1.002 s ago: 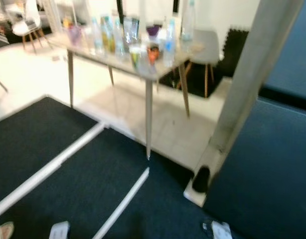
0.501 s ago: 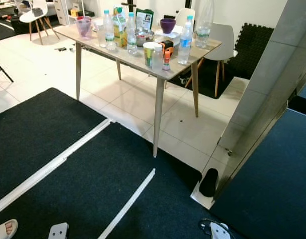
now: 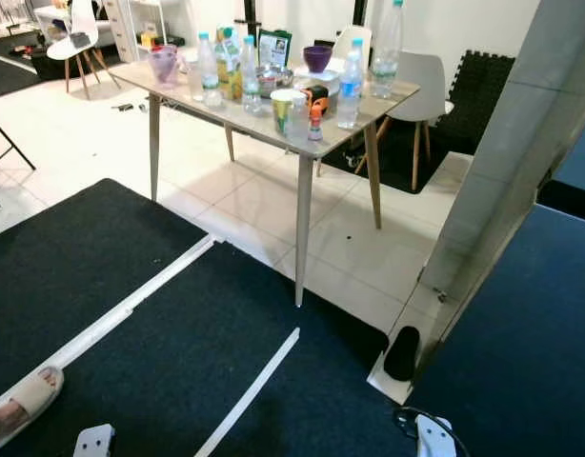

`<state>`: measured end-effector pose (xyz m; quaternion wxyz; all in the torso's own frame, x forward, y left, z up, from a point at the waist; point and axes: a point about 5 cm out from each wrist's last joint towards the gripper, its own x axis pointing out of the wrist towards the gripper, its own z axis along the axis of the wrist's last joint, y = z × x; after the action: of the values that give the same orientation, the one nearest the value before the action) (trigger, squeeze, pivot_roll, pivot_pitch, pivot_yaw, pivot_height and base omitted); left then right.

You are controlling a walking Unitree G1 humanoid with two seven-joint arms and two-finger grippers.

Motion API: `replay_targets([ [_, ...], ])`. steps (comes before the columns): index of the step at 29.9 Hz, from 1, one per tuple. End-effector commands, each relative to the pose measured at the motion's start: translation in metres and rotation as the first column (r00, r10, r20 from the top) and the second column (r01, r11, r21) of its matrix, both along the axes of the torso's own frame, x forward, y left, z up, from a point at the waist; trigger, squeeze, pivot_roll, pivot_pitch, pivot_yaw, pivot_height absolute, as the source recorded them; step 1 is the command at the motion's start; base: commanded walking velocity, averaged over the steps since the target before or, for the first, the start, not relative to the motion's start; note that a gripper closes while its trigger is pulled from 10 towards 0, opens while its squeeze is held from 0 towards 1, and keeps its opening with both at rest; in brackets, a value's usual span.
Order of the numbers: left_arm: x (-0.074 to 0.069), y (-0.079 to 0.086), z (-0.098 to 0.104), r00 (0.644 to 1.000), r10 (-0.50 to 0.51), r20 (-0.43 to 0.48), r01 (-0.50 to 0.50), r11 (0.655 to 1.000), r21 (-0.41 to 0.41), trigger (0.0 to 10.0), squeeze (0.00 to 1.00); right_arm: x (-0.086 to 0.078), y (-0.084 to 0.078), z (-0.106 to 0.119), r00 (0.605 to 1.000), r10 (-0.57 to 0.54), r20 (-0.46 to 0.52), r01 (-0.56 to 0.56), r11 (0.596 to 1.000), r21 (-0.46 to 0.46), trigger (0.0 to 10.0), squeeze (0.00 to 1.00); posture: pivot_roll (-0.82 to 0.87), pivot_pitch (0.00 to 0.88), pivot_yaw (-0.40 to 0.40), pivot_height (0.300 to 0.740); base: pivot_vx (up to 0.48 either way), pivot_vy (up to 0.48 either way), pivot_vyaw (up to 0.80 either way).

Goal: Restocking fridge

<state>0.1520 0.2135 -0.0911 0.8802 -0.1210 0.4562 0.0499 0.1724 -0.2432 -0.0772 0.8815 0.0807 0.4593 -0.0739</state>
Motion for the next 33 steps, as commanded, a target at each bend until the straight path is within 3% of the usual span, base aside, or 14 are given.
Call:
replay_targets([
  [1,0.001,0.013,0.003,0.998,0.060,0.003,-0.060,0.998,0.014,10.0,0.00,0.002,0.005,-0.001,0.999,0.040,-0.007,-0.040,0.999,0.001,10.0,0.00,-0.05,0.077,0.026,0.740,0.255,0.000,0.00],
  [4,0.006,0.016,0.006,0.990,0.136,0.040,-0.136,0.991,-0.011,10.0,0.00,0.000,0.006,-0.002,0.998,0.055,-0.016,-0.055,0.998,0.003,10.0,0.00,-0.02,0.061,0.004,0.740,0.252,0.000,0.00],
  [7,0.002,0.015,0.004,0.991,0.132,0.037,-0.132,0.991,-0.014,10.0,0.00,-0.005,0.005,-0.004,0.998,0.059,-0.033,-0.059,0.998,-0.002,10.0,0.00,-0.04,0.087,0.025,0.740,0.259,0.000,0.00],
  [13,-0.015,0.014,-0.003,0.993,0.116,-0.022,-0.116,0.993,0.002,10.0,0.00,-0.007,0.002,-0.004,1.000,-0.022,-0.016,0.022,1.000,0.010,10.0,0.00,-0.01,0.091,0.039,0.740,0.253,0.000,0.00],
  [17,-0.013,0.019,-0.001,0.997,0.077,-0.024,-0.076,0.997,0.020,10.0,0.00,-0.001,0.001,-0.001,0.999,-0.045,0.004,0.045,0.999,0.009,10.0,0.00,-0.02,0.099,0.035,0.740,0.251,0.000,0.00],
  [21,-0.007,0.025,0.003,0.995,0.104,-0.001,-0.104,0.994,0.026,10.0,0.00,0.002,0.005,0.000,1.000,-0.011,0.009,0.011,1.000,0.016,10.0,0.00,0.00,0.102,-0.007,0.740,0.252,0.000,0.00],
  [22,-0.003,0.023,0.004,0.991,0.130,0.016,-0.130,0.991,0.015,10.0,0.00,0.000,0.008,-0.002,0.998,0.053,-0.021,-0.053,0.999,-0.004,10.0,0.00,0.00,0.080,-0.013,0.740,0.255,0.000,0.00],
  [24,-0.003,0.022,0.003,0.990,0.139,0.018,-0.139,0.990,0.010,10.0,0.00,-0.002,0.009,-0.004,0.997,0.072,-0.037,-0.072,0.997,-0.011,10.0,0.00,0.00,0.080,-0.013,0.740,0.253,0.000,0.00],
  [33,-0.013,0.009,-0.003,0.990,0.139,-0.016,-0.139,0.990,-0.009,10.0,0.00,-0.003,0.012,-0.005,0.998,0.035,-0.047,-0.035,0.999,-0.004,10.0,0.00,0.00,0.066,0.000,0.740,0.252,0.000,0.00],
])
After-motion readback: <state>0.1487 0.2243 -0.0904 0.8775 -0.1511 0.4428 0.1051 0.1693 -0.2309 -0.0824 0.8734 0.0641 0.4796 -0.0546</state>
